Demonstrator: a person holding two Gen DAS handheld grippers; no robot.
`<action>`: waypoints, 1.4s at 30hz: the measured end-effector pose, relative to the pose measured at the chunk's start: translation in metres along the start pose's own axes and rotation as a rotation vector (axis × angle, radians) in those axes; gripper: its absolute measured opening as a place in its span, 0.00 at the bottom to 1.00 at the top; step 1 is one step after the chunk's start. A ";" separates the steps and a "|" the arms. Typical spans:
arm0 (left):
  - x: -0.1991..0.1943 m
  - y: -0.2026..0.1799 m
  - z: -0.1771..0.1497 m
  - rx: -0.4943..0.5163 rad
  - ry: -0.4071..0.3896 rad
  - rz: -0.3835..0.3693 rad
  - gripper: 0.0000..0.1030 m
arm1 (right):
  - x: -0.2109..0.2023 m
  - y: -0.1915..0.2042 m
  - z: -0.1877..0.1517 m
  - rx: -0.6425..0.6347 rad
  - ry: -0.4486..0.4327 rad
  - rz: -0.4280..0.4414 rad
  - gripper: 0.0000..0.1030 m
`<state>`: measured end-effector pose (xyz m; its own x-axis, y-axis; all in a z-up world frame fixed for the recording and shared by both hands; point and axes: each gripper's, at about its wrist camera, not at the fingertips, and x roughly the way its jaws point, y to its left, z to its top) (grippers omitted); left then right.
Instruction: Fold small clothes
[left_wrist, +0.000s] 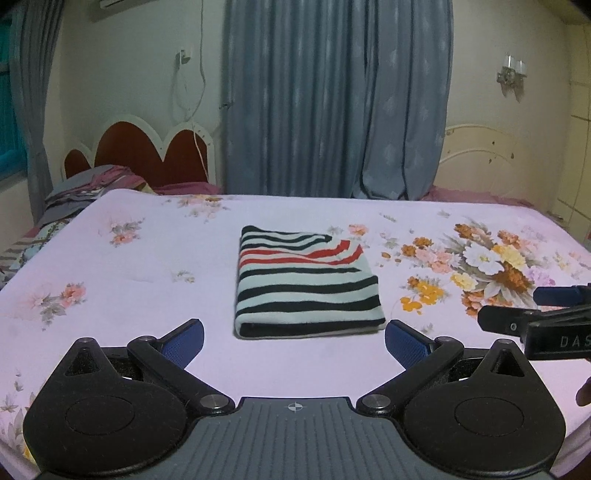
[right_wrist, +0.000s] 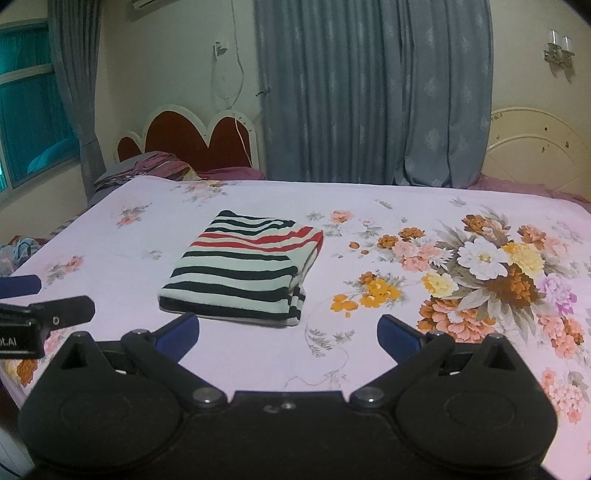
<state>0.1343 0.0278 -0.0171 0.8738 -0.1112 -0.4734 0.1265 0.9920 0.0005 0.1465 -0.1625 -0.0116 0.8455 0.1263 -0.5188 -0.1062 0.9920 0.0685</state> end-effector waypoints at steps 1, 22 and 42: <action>-0.001 0.000 0.000 0.002 -0.002 -0.002 1.00 | -0.001 0.002 0.000 -0.003 -0.002 -0.002 0.99; -0.003 0.012 0.001 -0.006 -0.015 -0.016 1.00 | -0.007 0.023 0.009 -0.019 -0.034 -0.015 0.99; -0.005 0.002 0.003 0.018 -0.021 -0.014 1.00 | -0.011 0.018 0.012 -0.013 -0.041 -0.017 0.99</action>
<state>0.1313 0.0307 -0.0119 0.8814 -0.1267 -0.4551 0.1473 0.9890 0.0099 0.1419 -0.1465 0.0053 0.8681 0.1099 -0.4840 -0.0986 0.9939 0.0488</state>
